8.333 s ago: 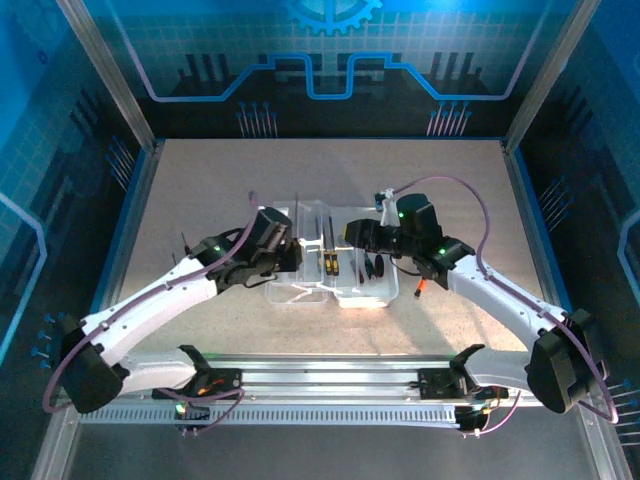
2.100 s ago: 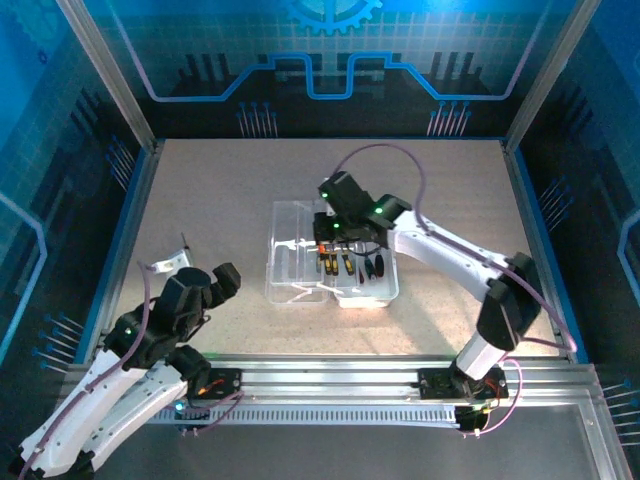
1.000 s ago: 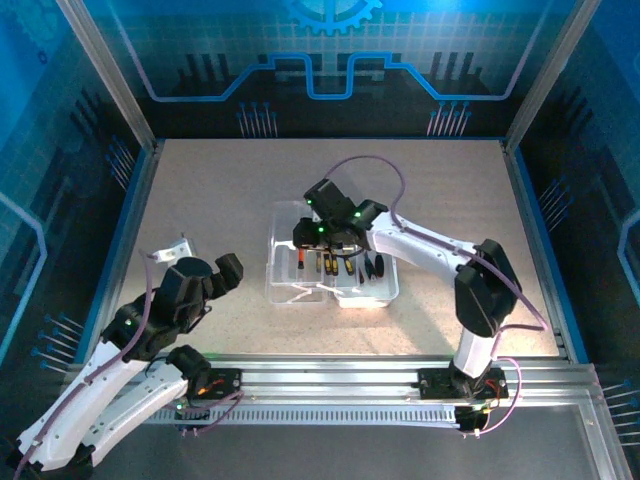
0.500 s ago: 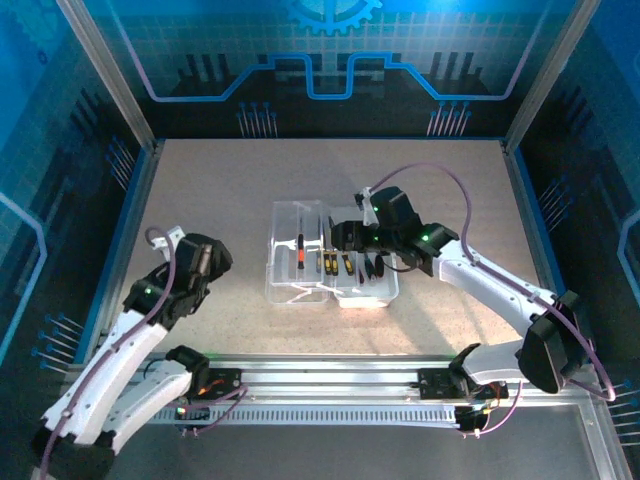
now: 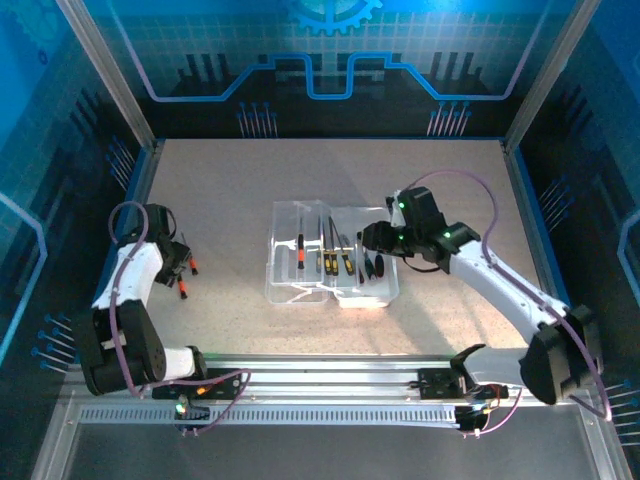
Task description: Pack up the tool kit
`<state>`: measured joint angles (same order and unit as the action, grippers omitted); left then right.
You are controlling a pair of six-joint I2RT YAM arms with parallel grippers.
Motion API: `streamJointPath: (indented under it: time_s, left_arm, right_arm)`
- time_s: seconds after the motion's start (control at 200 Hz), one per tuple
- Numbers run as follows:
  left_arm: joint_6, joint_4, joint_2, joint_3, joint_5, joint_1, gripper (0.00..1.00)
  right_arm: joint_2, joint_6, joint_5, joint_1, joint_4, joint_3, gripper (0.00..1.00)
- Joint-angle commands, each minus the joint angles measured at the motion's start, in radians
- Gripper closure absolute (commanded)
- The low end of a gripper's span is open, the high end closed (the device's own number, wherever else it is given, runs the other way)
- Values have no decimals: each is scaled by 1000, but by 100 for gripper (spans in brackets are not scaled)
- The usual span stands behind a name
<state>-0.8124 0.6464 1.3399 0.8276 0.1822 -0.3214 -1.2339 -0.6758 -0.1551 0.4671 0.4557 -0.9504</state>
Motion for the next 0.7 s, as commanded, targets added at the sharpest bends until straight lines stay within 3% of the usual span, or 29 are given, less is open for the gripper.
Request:
streamJointPath:
  time_s: [0.0, 0.09, 0.195, 0.29, 0.415, 0.695]
  left_arm:
    - [56, -108, 51, -26, -21, -39, 43]
    - [83, -141, 116, -14, -83, -81, 40]
    - [147, -131, 232, 43, -188, -112, 38]
    - [235, -81, 330, 115, -208, -113, 38]
    - [348, -46, 378, 166, -159, -112, 39]
    - [430, -14, 410, 196, -127, -106, 47]
  right_arm:
    - [94, -6, 8, -13, -51, 123, 61]
    - [146, -19, -17, -12, -96, 162, 61]
    - [188, 15, -42, -11, -2, 111, 57]
    - [225, 61, -19, -14, 87, 81, 53]
    - [273, 60, -50, -50, 48, 117, 51]
    - [282, 77, -213, -201, 68, 140, 51]
